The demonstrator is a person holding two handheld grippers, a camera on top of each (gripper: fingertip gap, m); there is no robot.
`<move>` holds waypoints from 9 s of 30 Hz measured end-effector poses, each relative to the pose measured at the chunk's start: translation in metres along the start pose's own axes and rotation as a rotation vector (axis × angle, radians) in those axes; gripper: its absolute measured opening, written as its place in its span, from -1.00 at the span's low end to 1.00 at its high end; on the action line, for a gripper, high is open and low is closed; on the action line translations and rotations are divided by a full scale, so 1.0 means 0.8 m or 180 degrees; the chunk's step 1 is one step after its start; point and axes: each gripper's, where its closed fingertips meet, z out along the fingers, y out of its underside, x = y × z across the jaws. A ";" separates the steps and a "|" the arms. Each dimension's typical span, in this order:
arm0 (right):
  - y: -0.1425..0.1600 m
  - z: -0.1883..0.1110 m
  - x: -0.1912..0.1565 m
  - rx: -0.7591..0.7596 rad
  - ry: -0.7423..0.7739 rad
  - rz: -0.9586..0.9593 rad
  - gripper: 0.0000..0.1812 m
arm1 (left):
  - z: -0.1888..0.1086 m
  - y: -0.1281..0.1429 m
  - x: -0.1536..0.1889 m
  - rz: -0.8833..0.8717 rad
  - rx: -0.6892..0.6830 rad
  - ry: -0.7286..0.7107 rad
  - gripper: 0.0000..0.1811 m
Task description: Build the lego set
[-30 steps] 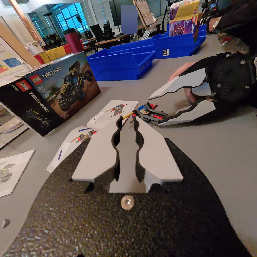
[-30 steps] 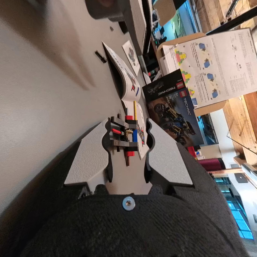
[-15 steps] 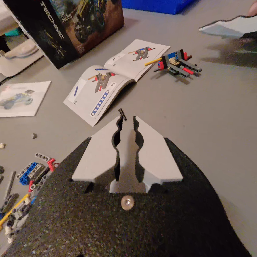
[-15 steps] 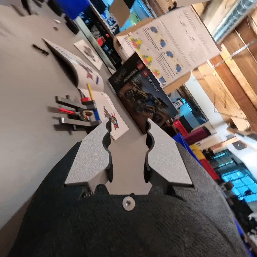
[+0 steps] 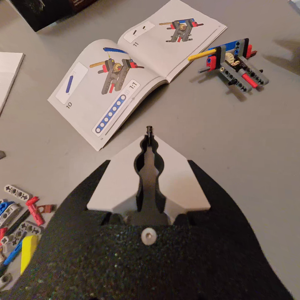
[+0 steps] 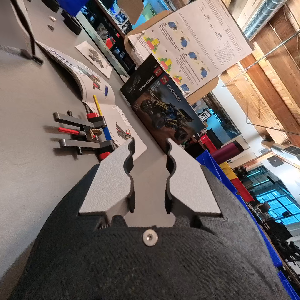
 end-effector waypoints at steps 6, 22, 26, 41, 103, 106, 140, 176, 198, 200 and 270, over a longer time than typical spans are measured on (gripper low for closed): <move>-0.036 -0.015 -0.040 0.0509 -0.0419 -0.0387 -0.65 | 0.000 -0.001 0.025 0.0340 0.0025 0.0189 -0.98; -0.057 -0.100 -0.112 0.0892 -0.1877 -0.0775 -0.67 | -0.019 -0.061 0.248 0.0125 0.0133 0.2522 -0.98; -0.057 -0.101 -0.107 0.0940 -0.1649 -0.0760 -0.79 | -0.026 -0.059 0.257 0.0116 0.0015 0.2774 -0.98; -0.007 -0.073 -0.077 0.0300 -0.0985 -0.0986 -0.95 | 0.005 -0.088 0.213 0.0767 0.0432 0.2028 -0.80; -0.012 -0.068 -0.076 0.0399 -0.0997 -0.1054 -0.95 | 0.024 -0.096 0.199 0.4280 0.1058 -0.0533 -0.95; -0.013 -0.068 -0.075 0.0398 -0.1024 -0.0961 -0.95 | 0.026 -0.098 0.199 0.4205 0.1091 -0.0506 -0.95; 0.008 -0.061 -0.081 -0.0012 -0.1104 -0.1160 -0.95 | 0.038 -0.088 0.208 0.4148 0.0996 -0.0367 -0.95; -0.174 0.070 -0.208 -0.0247 -0.2258 0.0237 -0.96 | -0.206 -0.057 -0.164 0.0724 0.1574 -0.1859 -0.72; -0.254 0.188 -0.259 0.0944 -0.2195 0.0326 -0.83 | -0.267 0.140 -0.304 -0.1215 0.0979 -0.2216 -0.87; -0.256 0.196 -0.235 0.1091 -0.1820 0.0488 -0.85 | -0.268 0.143 -0.308 -0.1315 0.1045 -0.2279 -0.88; -0.250 0.213 -0.164 0.1280 -0.0747 0.0877 -0.88 | -0.217 0.163 -0.183 -0.0839 -0.0257 -0.0419 -1.00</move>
